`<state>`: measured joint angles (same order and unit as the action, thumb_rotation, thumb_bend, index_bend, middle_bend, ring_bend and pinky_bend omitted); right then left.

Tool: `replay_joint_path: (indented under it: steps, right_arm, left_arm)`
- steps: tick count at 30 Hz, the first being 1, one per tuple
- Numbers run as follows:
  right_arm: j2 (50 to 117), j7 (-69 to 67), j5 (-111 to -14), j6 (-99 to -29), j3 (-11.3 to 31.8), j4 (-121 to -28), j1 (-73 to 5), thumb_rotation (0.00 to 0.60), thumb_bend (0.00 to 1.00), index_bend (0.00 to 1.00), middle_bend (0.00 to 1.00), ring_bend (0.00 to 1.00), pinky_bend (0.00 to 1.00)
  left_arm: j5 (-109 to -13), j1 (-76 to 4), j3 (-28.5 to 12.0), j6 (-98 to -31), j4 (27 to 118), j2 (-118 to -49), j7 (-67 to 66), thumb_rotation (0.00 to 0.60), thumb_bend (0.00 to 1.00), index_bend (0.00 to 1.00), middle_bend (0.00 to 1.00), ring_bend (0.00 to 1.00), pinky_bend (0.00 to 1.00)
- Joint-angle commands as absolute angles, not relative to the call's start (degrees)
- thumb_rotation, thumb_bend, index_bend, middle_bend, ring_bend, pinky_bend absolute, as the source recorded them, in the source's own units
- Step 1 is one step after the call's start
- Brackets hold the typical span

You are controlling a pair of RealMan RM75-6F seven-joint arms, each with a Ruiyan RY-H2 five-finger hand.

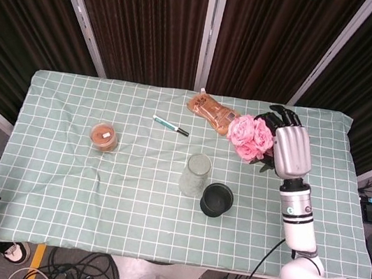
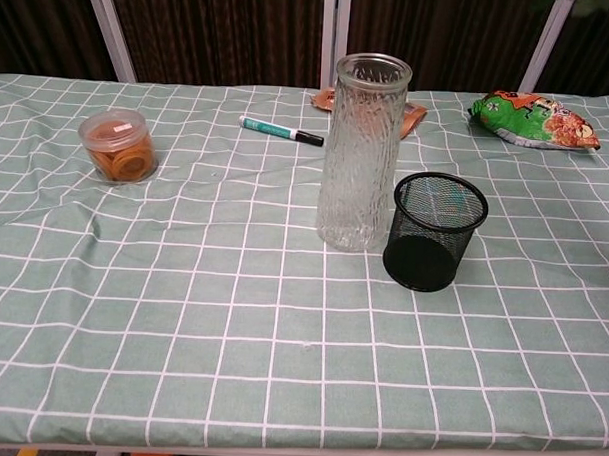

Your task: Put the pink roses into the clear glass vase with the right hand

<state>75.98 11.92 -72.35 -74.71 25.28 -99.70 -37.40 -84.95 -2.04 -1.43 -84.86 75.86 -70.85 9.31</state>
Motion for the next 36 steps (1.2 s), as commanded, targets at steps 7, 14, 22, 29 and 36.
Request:
replay_joint_path:
  steps: [7,14,22,29,36]
  right_arm:
    - [78.3,1.3,-79.5,-80.1,29.0,-107.1,-40.0,0.600,0.22,0.54,0.46,0.23,0.32]
    - [81.1,-6.4,-82.2,-82.7,28.7,-106.2,-40.4,0.600,0.22,0.54,0.46,0.23,0.32]
    - [83.2,-19.9,-81.3,-81.0,27.1,-105.3,-40.3,0.600,0.20,0.53,0.46,0.23,0.32]
    - [83.3,-29.8,-81.1,-76.3,25.8,-103.8,-41.5,0.600,0.19,0.53,0.45,0.23,0.32]
    - [85.4,-33.0,-81.7,-74.2,24.5,-100.5,-43.0,0.600,0.17,0.51,0.44,0.23,0.32]
  left_arm:
    - [-85.5,-1.9,-1.1,-85.4,77.4,-70.6,7.9,0.600,0.01,0.07,0.00,0.00,0.06]
    - [-85.3,-1.8,-1.1,-85.4,77.2,-70.8,8.0,0.600,0.01,0.07,0.00,0.00,0.06]
    - [-84.9,-1.8,-0.9,-84.6,76.1,-71.4,8.8,0.600,0.01,0.07,0.00,0.00,0.06]
    - [-84.6,-1.6,-1.0,-84.6,75.4,-71.4,9.6,0.600,0.01,0.07,0.00,0.00,0.06]
    - [-84.6,-1.4,-1.0,-84.7,74.9,-71.5,10.2,0.600,0.01,0.08,0.00,0.00,0.06]
